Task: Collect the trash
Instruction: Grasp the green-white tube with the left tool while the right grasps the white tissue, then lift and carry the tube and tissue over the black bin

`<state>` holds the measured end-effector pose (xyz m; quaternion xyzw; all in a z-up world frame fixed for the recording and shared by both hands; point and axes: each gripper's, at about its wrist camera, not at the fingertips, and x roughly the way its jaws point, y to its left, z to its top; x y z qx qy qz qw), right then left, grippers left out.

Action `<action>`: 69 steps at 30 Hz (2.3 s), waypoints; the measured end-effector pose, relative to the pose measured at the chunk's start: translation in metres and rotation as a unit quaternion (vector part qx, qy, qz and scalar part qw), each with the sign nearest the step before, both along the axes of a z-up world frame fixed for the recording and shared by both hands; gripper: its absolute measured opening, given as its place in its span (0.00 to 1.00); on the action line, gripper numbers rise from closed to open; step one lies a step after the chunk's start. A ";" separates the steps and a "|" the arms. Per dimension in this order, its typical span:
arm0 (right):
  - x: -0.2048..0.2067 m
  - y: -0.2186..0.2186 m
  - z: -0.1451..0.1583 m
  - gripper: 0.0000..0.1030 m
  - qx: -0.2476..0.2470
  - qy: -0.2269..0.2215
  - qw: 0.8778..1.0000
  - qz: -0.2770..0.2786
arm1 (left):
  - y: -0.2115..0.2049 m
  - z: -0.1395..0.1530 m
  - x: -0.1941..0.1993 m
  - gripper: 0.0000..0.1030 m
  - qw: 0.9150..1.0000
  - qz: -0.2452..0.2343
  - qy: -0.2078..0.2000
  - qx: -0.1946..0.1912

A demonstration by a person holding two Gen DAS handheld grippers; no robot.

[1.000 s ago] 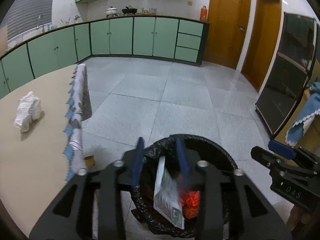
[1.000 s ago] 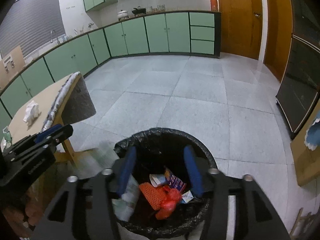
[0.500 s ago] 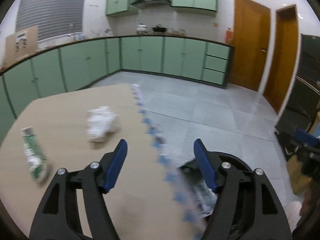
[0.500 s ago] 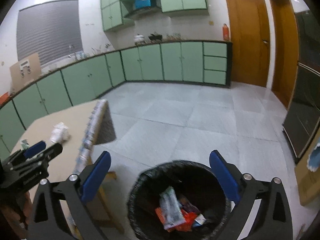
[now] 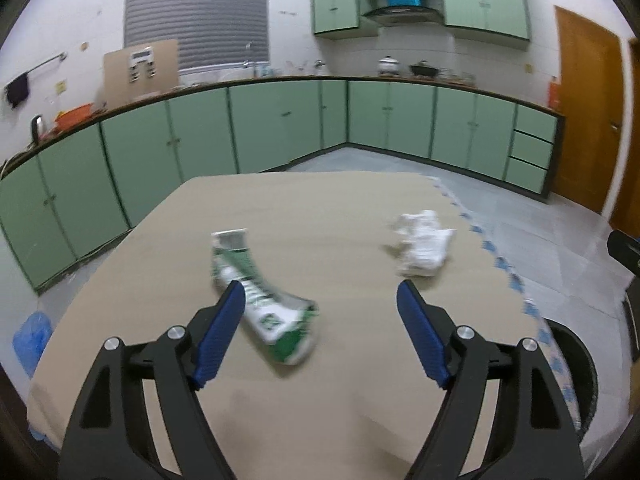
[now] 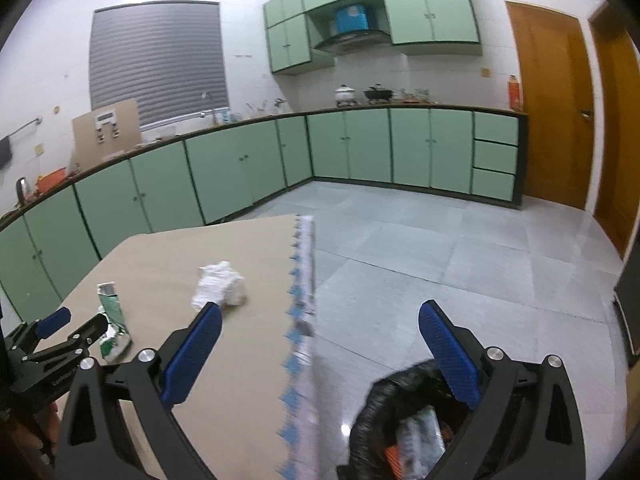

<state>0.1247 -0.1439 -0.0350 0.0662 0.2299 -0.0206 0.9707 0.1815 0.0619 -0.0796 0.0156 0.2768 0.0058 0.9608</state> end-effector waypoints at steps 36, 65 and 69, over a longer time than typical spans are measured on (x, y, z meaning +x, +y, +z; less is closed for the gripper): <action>0.156 0.093 -0.066 0.22 -0.008 0.144 0.986 0.084 | 0.074 -0.020 0.069 0.80 0.996 0.071 0.053 -0.031; 0.114 0.073 -0.041 0.21 0.002 0.105 0.990 0.094 | 0.045 -0.042 0.076 0.43 0.991 0.055 0.119 -0.040; 0.107 0.069 -0.038 0.21 0.002 0.101 0.990 0.095 | 0.041 -0.039 0.062 0.43 0.991 0.043 0.114 -0.045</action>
